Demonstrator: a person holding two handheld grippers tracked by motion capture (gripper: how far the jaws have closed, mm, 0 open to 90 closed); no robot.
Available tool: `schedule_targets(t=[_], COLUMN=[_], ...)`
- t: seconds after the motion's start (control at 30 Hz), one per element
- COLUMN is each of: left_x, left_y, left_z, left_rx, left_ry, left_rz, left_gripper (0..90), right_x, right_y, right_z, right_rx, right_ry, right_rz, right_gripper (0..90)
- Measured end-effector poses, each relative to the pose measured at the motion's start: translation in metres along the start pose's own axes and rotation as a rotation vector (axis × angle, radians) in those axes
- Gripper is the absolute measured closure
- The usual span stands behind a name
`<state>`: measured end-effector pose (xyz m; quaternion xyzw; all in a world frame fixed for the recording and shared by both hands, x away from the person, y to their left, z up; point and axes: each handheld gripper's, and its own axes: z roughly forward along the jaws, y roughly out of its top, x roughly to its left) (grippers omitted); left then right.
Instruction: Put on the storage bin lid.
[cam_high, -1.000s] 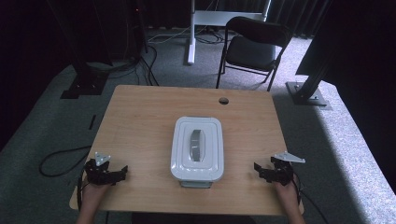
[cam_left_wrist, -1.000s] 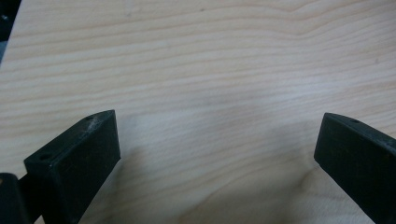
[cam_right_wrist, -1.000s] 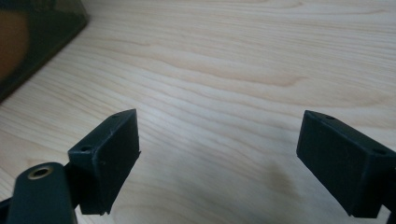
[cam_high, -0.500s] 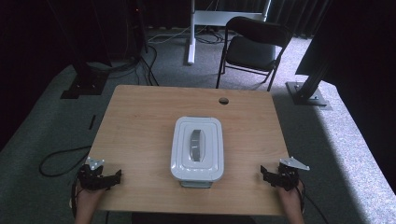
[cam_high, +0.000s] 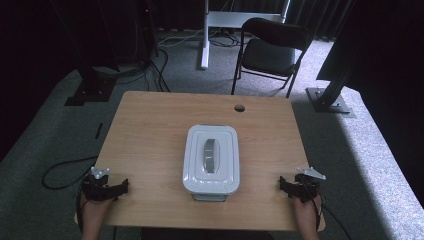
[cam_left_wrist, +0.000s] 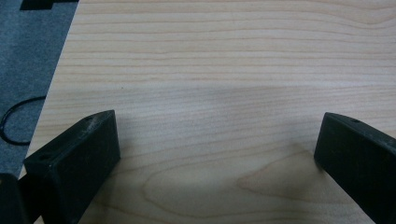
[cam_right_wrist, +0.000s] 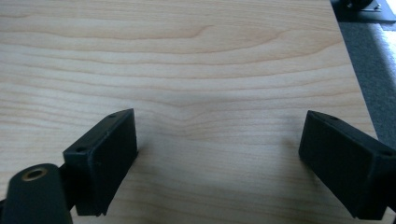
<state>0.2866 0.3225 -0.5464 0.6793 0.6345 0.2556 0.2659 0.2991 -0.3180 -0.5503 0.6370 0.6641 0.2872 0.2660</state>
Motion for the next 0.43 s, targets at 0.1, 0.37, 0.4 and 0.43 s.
schedule_targets(t=[0.1, 0.37, 0.4, 0.43], left_x=[0.0002, 0.0001, 0.0, 0.0], left_y=[0.0014, 0.0028, 0.003, 0.0031], left_z=[0.0015, 0.0026, 0.0027, 0.0027], left_rx=[0.0, 0.002, 0.003, 0.004], left_ry=[0.002, 0.011, 0.011, 0.012], left_rz=[-0.002, -0.011, -0.012, -0.011], left_gripper=[0.1, 0.1, 0.1, 0.1], right_x=[-0.0003, -0.0009, -0.0009, -0.0009], right_y=[0.0004, 0.0009, 0.0008, 0.0008], right_z=[0.0005, 0.001, 0.001, 0.001], right_rx=[0.0, 0.0, 0.0, 0.0], right_ry=[-0.003, -0.009, -0.009, -0.009], right_rz=[0.003, 0.012, 0.011, 0.011], right_gripper=[10.7, 10.8, 10.8, 10.8])
